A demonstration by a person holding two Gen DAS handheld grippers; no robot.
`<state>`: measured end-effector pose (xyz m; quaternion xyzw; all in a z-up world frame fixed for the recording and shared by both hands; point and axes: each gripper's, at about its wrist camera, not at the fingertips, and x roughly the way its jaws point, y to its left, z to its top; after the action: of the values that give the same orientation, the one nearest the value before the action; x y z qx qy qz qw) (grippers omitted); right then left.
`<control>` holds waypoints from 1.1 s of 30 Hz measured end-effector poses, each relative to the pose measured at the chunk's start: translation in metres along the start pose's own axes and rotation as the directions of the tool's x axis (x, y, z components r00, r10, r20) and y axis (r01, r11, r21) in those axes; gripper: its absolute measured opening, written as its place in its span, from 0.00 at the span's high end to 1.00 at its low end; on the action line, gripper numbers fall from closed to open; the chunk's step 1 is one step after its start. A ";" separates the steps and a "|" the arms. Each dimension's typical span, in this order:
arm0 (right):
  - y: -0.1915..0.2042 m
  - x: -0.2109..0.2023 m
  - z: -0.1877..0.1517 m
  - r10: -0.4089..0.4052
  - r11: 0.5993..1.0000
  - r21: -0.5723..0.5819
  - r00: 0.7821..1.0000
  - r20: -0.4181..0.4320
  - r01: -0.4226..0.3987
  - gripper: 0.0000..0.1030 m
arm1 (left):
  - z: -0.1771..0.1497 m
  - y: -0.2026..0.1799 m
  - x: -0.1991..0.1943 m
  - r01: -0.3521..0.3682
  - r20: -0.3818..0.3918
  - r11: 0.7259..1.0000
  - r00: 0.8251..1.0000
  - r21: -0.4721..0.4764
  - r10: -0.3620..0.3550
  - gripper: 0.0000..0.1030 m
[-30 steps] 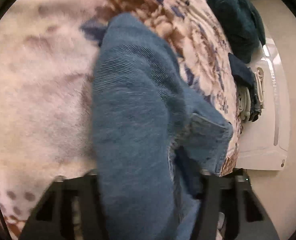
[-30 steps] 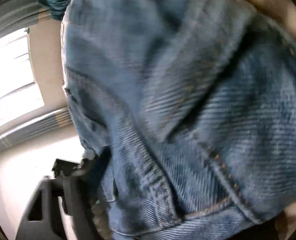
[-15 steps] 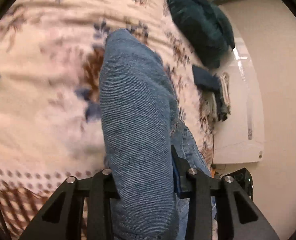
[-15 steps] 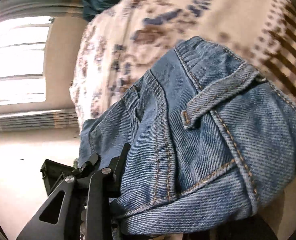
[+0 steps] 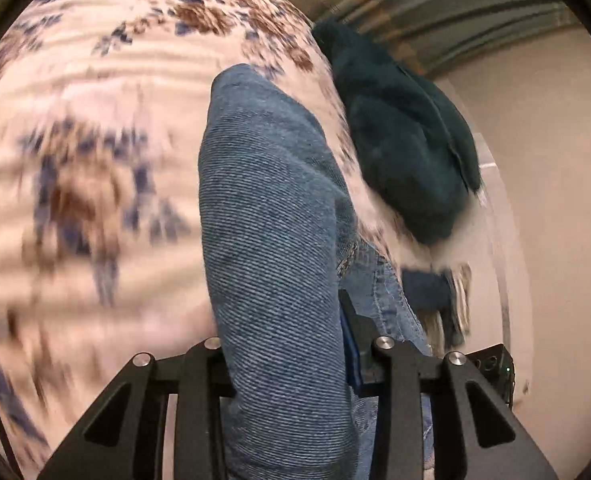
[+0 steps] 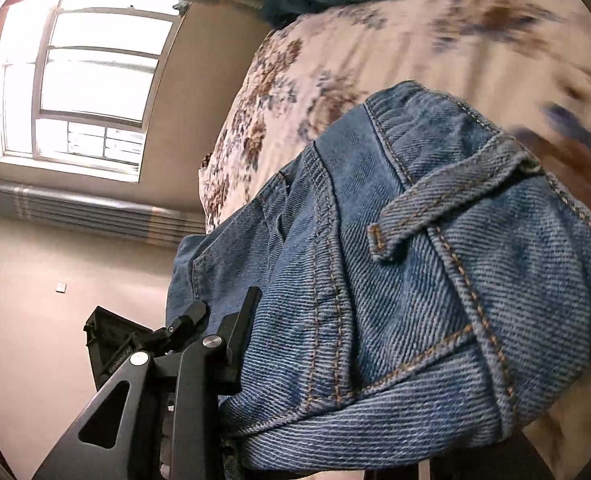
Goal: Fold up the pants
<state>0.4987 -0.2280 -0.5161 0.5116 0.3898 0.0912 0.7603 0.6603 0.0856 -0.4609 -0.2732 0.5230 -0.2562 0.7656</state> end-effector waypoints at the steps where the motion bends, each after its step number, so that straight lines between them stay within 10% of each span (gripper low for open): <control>1: 0.004 0.024 0.016 0.001 1.000 -0.013 1.000 -0.004 -0.001 0.66 | 0.024 0.012 0.010 -0.002 0.005 1.000 1.000 -0.005 0.002 0.69; 7: 0.009 0.172 0.096 0.011 0.997 -0.081 1.000 -0.029 -0.014 0.66 | 0.112 0.092 0.071 -0.024 0.011 1.000 1.000 -0.013 0.024 0.69; 12: -0.047 0.259 0.098 -0.053 0.999 -0.012 0.987 -0.153 0.052 0.59 | 0.109 0.180 0.122 -0.095 -0.099 0.992 0.991 -0.078 0.087 0.60; 15: -0.063 0.270 0.091 -0.039 0.999 -0.013 0.979 -0.201 0.037 0.51 | 0.102 0.186 0.111 -0.032 -0.097 0.992 0.995 -0.123 0.020 0.56; 19: -0.061 0.251 0.098 -0.092 0.996 -0.015 0.964 -0.248 0.091 0.29 | 0.087 0.170 0.086 -0.165 -0.105 0.979 0.983 -0.122 0.153 0.42; 21: -0.053 0.235 0.100 -0.197 0.979 -0.092 0.950 -0.243 0.180 0.12 | 0.076 0.149 0.071 -0.311 -0.074 0.949 0.949 -0.042 0.308 0.25; 22: -0.046 0.230 0.103 -0.266 0.960 -0.151 0.937 -0.226 0.236 0.12 | 0.065 0.134 0.063 -0.423 -0.040 0.906 0.905 0.022 0.423 0.17; 23: -0.035 0.222 0.101 -0.360 0.922 -0.228 0.912 -0.198 0.314 0.11 | 0.055 0.119 0.057 -0.523 -0.005 0.849 0.851 0.078 0.524 0.07; 26: 0.004 0.201 0.093 -0.609 0.722 -0.430 0.793 -0.024 0.542 0.10 | 0.030 0.087 0.047 -0.632 0.064 0.757 0.773 0.168 0.631 0.05; 30: 0.048 0.180 0.076 -0.712 0.544 -0.516 0.690 0.134 0.662 0.08 | 0.011 0.055 0.033 -0.666 0.119 0.720 0.745 0.195 0.657 0.05; 33: 0.069 0.159 0.064 -0.712 0.525 -0.521 0.683 0.165 0.673 0.08 | 0.004 0.030 0.026 -0.665 0.140 0.719 0.746 0.203 0.651 0.05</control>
<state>0.6681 -0.1560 -0.5263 0.0738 0.5433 -0.0944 0.8309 0.6757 0.0903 -0.4974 0.0176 0.5284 -0.0210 0.8486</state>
